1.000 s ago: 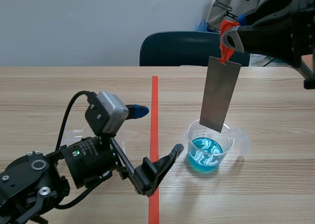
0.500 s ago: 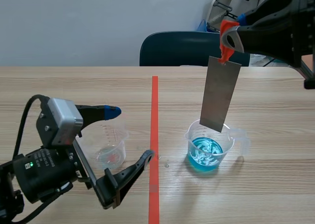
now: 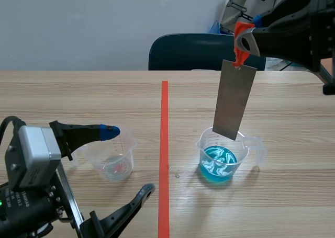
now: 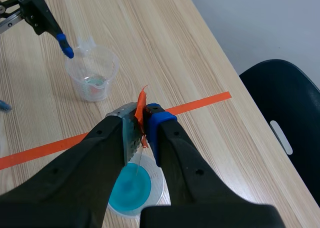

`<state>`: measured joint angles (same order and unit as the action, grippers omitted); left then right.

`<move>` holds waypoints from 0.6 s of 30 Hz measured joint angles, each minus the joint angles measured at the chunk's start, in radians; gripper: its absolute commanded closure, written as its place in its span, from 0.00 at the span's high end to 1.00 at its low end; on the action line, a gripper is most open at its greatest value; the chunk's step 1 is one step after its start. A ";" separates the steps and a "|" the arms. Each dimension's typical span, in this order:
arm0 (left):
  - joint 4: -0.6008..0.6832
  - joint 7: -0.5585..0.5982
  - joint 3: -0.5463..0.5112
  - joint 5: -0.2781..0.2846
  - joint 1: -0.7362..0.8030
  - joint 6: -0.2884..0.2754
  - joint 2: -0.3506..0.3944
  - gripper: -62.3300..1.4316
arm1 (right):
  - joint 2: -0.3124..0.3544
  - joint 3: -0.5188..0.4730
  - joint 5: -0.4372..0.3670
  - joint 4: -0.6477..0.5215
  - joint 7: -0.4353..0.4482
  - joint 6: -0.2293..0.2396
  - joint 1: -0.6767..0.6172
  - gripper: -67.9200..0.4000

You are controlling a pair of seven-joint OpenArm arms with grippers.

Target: Do the redox reaction experiment

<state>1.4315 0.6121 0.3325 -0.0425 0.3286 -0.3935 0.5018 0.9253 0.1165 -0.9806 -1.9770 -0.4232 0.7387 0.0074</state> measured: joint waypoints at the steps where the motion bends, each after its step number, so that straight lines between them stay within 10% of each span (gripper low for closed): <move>1: 0.000 0.008 0.000 -0.004 0.006 0.000 0.000 1.00 | 0.000 0.000 0.000 0.000 0.000 0.000 0.000 0.01; 18: 0.000 0.010 0.000 -0.014 0.014 0.001 0.000 1.00 | 0.000 0.000 0.000 0.000 0.000 0.000 0.000 0.01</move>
<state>1.4315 0.6220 0.3325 -0.0563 0.3431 -0.3927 0.5018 0.9253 0.1165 -0.9806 -1.9770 -0.4232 0.7387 0.0074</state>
